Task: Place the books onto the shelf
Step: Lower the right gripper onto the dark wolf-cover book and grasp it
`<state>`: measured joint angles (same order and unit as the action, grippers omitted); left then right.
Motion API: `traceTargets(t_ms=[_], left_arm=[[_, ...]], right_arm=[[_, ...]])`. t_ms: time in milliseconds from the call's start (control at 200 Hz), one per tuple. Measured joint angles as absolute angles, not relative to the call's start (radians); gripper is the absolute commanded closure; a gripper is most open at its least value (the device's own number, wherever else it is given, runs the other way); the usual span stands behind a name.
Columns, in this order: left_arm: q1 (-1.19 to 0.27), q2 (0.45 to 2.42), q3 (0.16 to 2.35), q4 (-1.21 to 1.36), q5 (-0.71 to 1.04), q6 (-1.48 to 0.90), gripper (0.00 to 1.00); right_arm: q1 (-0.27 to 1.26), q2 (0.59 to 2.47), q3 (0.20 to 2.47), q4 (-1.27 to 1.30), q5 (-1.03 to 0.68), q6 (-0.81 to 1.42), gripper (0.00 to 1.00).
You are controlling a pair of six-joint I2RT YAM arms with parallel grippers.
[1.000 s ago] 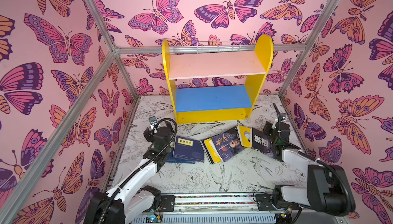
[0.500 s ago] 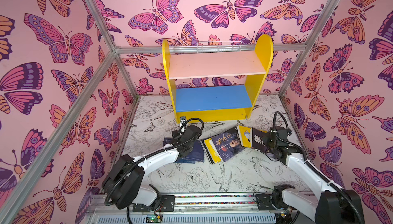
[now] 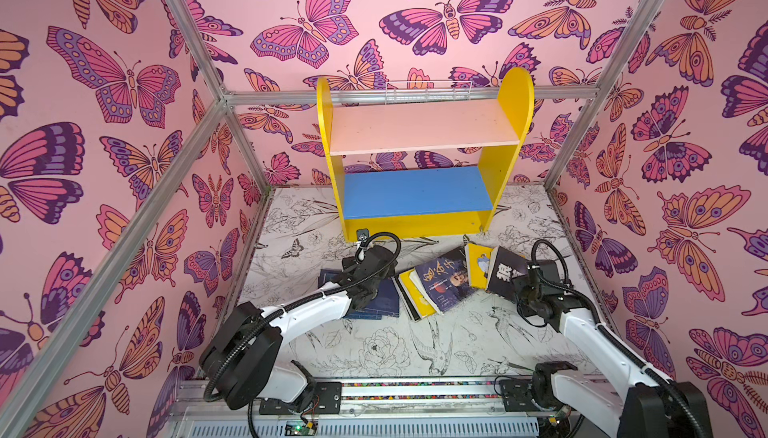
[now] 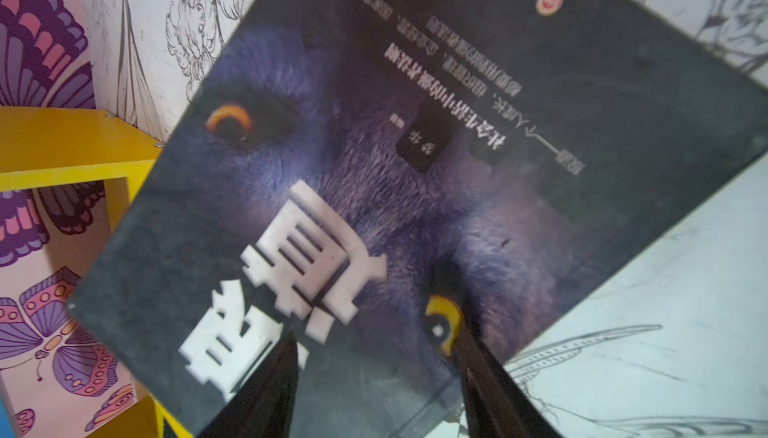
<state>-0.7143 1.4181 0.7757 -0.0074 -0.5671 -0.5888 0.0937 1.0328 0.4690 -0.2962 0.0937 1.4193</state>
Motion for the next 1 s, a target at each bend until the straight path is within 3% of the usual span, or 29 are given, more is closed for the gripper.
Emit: traceTargets(t_ms=[205,556,1001], left_arm=[[-0.717,1.419,0.776,-0.007,-0.564,-0.589,0.01],[-0.717,1.440,0.778,-0.002,-0.564,-0.589,0.01],[-0.720,1.448,0.781,-0.001,-0.562,-0.589,0.01]], right_arm=[[0.093,1.048,0.491,-0.290,0.063,1.440,0.38],[0.105,0.984,0.514,-0.554,0.006,1.497,0.34],[0.115,1.029,0.460,-0.454,0.002,1.573,0.37]])
